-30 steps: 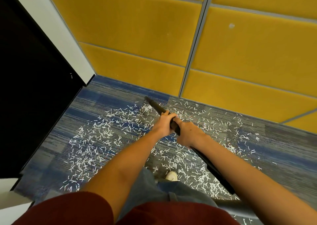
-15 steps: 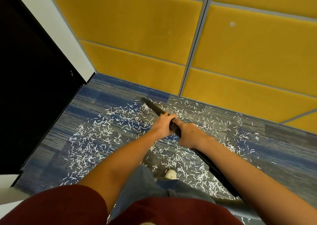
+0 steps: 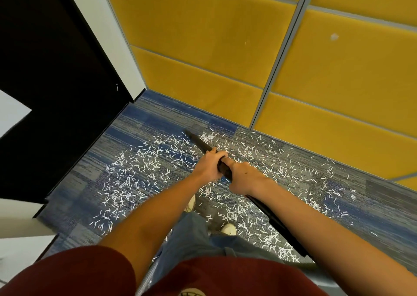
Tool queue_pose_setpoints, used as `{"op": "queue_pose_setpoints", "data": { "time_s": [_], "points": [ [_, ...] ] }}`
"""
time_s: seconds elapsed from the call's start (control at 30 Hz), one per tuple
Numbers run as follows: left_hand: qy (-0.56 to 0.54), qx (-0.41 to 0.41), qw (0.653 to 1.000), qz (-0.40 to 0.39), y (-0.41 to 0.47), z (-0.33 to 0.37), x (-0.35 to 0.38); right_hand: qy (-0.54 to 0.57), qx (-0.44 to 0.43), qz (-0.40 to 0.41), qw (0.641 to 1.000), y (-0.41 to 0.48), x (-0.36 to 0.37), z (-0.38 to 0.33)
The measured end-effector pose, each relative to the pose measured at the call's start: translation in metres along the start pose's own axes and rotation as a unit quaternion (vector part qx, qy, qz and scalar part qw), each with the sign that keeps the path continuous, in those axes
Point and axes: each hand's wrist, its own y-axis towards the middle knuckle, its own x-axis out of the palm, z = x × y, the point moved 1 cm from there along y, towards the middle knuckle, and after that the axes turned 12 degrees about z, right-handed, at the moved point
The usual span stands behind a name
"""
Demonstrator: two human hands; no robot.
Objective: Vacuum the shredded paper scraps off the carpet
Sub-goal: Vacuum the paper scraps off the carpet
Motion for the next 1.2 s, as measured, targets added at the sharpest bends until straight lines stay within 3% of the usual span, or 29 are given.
{"op": "queue_pose_setpoints", "data": {
  "time_s": [0.67,1.07,1.2],
  "points": [
    [0.013,-0.067,0.997,0.023,-0.037,-0.042,-0.010,-0.012,-0.052,-0.024,0.998,-0.003,0.023,-0.038],
    [0.065,-0.055,0.996,0.005,-0.032,-0.043,-0.026,0.000,-0.032,-0.059,0.998,0.000,0.013,-0.050],
    [0.039,-0.065,0.997,0.024,-0.037,-0.051,-0.037,-0.069,-0.041,-0.038,0.996,0.003,0.014,-0.070]
  ]
}}
